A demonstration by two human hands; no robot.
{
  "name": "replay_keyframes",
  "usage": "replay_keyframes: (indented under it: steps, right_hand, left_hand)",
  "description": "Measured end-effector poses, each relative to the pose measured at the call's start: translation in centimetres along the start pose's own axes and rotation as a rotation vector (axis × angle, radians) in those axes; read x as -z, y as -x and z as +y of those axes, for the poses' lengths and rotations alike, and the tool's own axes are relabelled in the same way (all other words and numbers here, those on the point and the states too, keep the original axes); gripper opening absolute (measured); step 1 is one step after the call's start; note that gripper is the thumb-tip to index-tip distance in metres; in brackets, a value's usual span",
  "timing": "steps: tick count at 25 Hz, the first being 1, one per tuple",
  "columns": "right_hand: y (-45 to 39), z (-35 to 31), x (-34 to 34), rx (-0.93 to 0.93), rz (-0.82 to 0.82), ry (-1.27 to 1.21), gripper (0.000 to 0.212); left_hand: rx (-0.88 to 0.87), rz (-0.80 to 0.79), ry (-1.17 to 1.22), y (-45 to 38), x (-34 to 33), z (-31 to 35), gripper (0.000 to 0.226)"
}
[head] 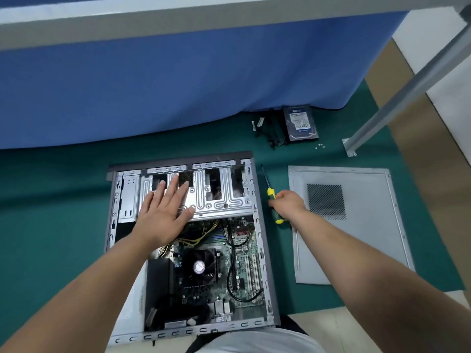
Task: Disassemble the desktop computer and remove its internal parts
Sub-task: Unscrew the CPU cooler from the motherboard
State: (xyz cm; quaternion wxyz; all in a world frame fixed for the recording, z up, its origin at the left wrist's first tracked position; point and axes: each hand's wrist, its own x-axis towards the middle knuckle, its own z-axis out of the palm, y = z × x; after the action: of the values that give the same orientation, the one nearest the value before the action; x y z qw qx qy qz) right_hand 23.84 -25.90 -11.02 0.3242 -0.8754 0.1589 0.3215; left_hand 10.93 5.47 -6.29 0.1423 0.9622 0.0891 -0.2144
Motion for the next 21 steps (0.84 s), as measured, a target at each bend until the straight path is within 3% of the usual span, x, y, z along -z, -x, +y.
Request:
replay_keyframes:
  steps: [3,11,16,18,21]
  right_hand:
    - [-2.0,-0.3,-1.0,-0.011,0.030,0.138,0.005]
    - [-2.1,-0.4,-2.8,0.053,0.106,0.260,0.038]
    - [0.2,-0.5,-1.0,0.089,0.040,0.133,0.051]
    - [2.7,-0.6,0.3,0.155,0.074,0.086,0.049]
    - [8.4,-1.2,2.1,0.367,0.213,0.073,0.029]
  left_hand:
    - [0.027,0.002,-0.022,-0.2,-0.1,0.1,0.068]
    - [0.014,-0.059,-0.008,-0.6,0.1,-0.1,0.065]
    - [-0.009,-0.077,0.008,-0.8,-0.2,-0.4,0.064]
    - [-0.081,-0.063,0.090,-0.4,0.1,-0.8,0.064]
    - [-0.230,0.029,0.334,1.2,1.0,-3.1,0.051]
